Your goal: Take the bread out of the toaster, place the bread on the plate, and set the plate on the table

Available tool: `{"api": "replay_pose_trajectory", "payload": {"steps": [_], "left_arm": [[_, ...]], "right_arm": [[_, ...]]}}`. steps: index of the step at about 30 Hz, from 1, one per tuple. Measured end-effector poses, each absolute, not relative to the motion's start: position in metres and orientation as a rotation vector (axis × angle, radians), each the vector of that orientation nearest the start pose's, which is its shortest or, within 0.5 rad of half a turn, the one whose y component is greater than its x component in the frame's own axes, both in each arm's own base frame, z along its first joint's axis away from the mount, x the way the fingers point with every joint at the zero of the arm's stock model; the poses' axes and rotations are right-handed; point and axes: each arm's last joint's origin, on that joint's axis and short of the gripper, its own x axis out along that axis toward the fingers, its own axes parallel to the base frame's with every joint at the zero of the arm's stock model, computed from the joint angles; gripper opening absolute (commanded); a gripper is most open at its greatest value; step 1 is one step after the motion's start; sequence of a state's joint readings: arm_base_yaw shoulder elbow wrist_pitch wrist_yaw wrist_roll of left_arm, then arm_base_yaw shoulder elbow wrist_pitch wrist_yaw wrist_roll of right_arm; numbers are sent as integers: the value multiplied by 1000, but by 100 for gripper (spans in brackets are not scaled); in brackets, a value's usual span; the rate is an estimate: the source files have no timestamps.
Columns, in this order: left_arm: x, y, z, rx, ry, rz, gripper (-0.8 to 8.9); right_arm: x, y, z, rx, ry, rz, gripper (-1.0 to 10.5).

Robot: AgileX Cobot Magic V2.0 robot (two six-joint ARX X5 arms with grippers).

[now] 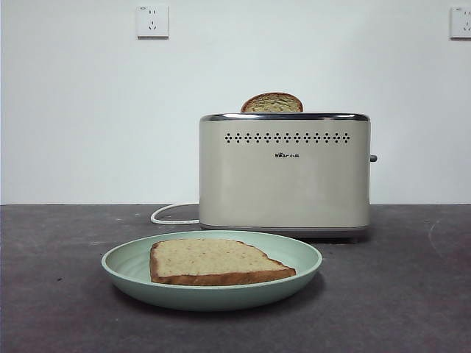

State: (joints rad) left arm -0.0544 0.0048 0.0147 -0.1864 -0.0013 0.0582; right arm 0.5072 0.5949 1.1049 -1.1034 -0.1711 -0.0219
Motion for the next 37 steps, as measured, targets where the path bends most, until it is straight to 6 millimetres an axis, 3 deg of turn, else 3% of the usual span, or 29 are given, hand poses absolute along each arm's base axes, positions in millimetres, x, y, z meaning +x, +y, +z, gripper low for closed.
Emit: {"api": "replay_pose_trajectory", "payload": {"steps": [4,9,13,17,24,29,32,37], "left_arm": [[95,-5,150,63,175,-58,-4],[95,-5,150,63,175,-58,-4],[95,-5,150,63,175,-58,-4],[95,-5,150,63,175,-58,-4],[95,-5,150,63,175,-58,-4],[95,-5,150,63,175,-58,-4],[95,-5,150,63,175,-58,-4],[95,-5,150,63,175,-58,-4]], "right_arm": [[42,21,373,-104,503,553,1],[22,10,381,-129,218,399,0],[18,8,365,-137,74,322,0],[36,10,329,-128,47,316,-1],[75,12,246,-82,13,308,-1],[89,13,190,-57,74,285,0],[91,13,169,-51,112,277,0],[94,13,154,-47,152,266,0]]}}
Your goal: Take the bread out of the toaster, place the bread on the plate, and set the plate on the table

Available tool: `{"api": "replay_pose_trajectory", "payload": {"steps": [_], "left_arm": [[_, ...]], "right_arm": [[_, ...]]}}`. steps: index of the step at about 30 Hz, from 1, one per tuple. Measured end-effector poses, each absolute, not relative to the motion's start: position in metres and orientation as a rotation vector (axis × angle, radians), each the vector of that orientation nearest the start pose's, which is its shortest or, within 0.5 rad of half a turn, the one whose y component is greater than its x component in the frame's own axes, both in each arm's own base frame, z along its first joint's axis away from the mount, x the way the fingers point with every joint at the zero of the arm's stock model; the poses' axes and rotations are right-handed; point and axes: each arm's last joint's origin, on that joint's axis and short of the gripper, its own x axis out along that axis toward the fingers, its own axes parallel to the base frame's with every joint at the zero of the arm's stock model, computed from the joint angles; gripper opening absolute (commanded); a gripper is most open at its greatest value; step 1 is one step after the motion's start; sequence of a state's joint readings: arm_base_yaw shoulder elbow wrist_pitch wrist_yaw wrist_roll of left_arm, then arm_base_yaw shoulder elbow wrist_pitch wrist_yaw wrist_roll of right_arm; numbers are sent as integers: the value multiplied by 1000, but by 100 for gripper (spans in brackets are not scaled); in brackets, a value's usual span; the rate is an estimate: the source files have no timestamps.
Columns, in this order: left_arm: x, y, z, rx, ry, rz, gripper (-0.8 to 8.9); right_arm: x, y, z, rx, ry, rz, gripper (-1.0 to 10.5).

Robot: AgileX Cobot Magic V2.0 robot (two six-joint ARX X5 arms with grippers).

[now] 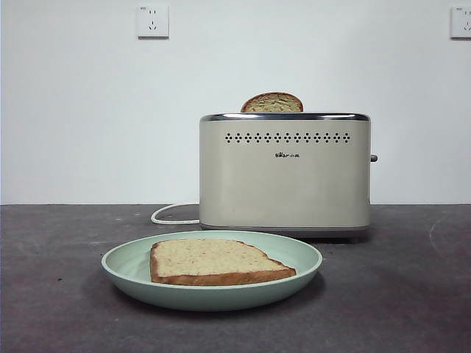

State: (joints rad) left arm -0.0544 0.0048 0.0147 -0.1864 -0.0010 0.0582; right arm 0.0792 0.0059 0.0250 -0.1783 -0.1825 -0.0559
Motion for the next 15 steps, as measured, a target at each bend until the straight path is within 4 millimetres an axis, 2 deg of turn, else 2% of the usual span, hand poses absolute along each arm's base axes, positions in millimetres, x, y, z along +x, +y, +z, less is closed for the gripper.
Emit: {"api": "replay_pose_trajectory", "payload": {"steps": [15], "left_arm": [[95,-5,150,63,175,-58,-4]], "right_arm": [[94,13,154,-41,147,269,1]]}}
